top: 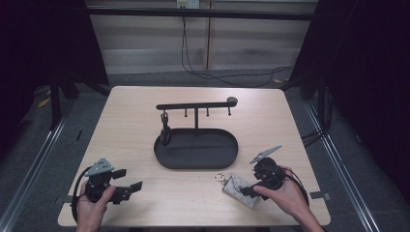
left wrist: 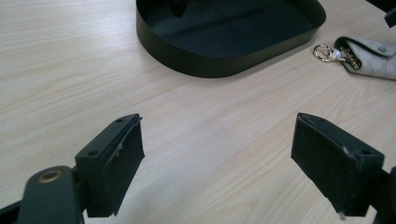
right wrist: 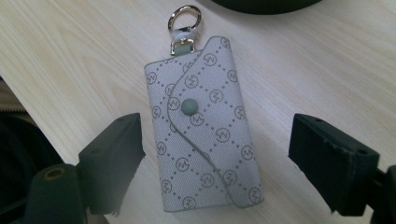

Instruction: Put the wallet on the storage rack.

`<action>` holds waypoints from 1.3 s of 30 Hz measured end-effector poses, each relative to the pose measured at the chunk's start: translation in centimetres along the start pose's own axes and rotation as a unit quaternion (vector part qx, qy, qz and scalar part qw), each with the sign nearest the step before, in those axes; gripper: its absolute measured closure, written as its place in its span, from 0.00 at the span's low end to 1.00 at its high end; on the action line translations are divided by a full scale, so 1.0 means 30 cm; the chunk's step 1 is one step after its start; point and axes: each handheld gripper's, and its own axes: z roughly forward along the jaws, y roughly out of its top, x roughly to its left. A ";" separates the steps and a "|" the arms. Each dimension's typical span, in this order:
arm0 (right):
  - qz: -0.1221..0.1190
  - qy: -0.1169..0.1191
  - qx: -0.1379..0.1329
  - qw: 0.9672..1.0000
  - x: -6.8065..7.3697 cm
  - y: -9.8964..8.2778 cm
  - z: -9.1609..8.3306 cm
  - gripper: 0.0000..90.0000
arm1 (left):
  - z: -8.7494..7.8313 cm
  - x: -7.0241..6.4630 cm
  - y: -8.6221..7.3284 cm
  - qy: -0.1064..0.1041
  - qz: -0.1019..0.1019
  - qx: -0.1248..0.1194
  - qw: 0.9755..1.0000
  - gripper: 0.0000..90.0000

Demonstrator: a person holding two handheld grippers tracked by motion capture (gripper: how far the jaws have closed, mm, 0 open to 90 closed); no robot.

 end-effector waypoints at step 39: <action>-0.079 -0.016 0.138 0.987 0.053 0.113 0.148 0.30 | 0.000 -0.008 0.001 0.000 0.008 0.004 1.000 0.18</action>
